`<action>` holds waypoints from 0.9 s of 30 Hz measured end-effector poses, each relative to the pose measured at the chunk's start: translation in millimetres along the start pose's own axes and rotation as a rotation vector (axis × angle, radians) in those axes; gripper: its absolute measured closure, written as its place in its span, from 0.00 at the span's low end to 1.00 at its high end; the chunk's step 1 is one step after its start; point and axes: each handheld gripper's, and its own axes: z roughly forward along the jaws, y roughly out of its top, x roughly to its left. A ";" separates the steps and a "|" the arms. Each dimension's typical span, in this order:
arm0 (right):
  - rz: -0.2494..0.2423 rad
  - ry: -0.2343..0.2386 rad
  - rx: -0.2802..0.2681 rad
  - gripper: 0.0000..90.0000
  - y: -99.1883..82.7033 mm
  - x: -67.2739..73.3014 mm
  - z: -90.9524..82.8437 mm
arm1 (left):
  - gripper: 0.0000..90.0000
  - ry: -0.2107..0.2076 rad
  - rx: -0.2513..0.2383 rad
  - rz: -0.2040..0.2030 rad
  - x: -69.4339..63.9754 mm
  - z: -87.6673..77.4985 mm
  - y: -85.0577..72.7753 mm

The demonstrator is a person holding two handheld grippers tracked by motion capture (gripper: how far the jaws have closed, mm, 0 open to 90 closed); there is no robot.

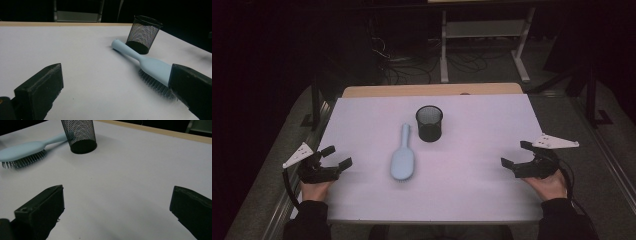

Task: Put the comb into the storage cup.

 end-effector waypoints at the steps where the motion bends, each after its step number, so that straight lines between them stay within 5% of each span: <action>1: 0.000 0.000 0.000 0.00 0.0 0.0 0.0 | 0.00 0.002 -0.004 -0.004 0.0 -0.4 0.1; 20: -0.009 0.003 -0.006 0.00 -0.8 3.3 -3.9 | 0.00 -0.007 -0.013 -0.011 5.3 -5.1 2.7; 27: -0.008 -0.004 -0.017 0.00 -1.5 3.1 -7.1 | 0.00 0.044 0.012 -0.004 9.1 -7.9 6.7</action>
